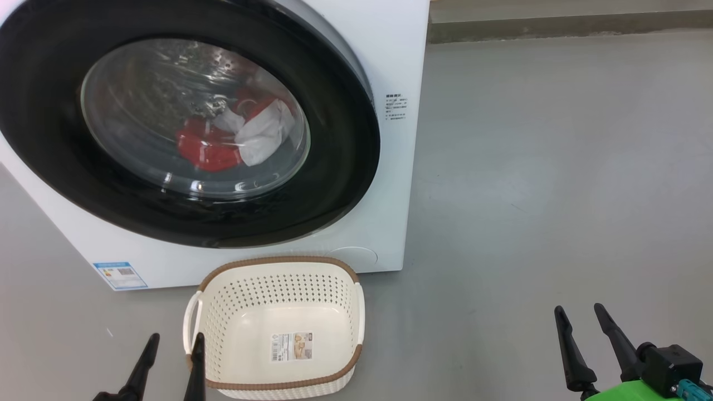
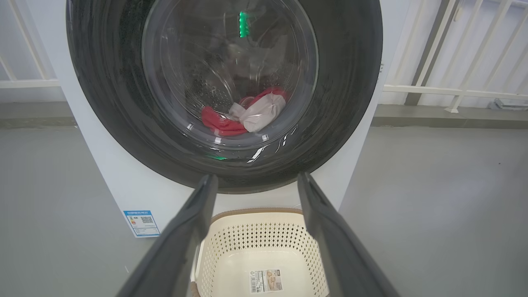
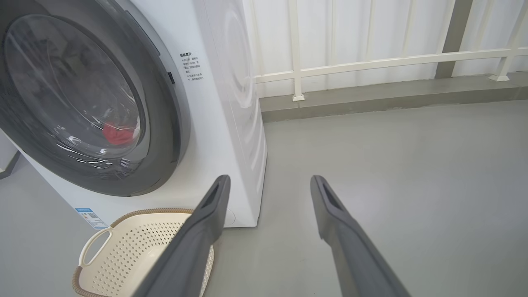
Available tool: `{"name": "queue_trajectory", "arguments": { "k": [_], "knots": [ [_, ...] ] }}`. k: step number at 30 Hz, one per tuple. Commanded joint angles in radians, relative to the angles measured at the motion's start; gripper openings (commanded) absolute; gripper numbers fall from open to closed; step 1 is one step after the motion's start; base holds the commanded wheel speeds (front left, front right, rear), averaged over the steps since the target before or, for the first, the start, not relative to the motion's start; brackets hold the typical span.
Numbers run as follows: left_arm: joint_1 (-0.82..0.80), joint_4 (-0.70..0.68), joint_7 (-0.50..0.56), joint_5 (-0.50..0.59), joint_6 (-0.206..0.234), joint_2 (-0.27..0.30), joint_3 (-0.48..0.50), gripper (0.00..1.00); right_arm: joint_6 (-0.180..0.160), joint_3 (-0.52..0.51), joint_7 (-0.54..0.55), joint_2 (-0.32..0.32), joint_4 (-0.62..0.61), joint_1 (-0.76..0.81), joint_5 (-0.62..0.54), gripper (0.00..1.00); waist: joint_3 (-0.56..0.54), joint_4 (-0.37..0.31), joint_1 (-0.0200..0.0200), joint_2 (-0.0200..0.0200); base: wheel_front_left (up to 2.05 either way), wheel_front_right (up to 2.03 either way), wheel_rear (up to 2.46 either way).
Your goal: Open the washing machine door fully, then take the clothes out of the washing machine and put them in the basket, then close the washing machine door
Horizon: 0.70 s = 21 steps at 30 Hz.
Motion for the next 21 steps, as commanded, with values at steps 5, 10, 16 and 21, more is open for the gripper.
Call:
{"name": "queue_trajectory", "arguments": {
  "k": [5,10,16,21],
  "knots": [
    [-0.008,-0.019,-0.012,-0.010,-0.006,0.004,0.029,1.00,0.000,0.025,-0.014,-0.010,-0.031,-0.010,0.004,1.00,0.001,0.002,0.0000,0.0000,0.00,0.00,0.00],
    [-0.007,-0.018,-0.012,-0.015,-0.004,0.003,0.021,1.00,0.000,0.051,-0.014,-0.017,-0.035,-0.032,0.016,0.00,0.006,0.004,0.0000,0.0000,0.00,0.00,0.00],
    [-0.012,-0.022,-0.012,-0.016,-0.003,0.003,0.010,1.00,0.000,0.088,-0.014,-0.019,-0.038,-0.106,0.093,0.00,0.018,0.015,0.0000,0.0000,0.00,0.00,0.00],
    [-0.022,-0.027,-0.012,-0.020,-0.004,0.003,-0.007,1.00,0.000,0.119,-0.014,-0.020,-0.025,-0.208,0.196,0.00,0.036,0.035,0.0000,0.0000,0.00,0.00,0.00]
  ]
}}
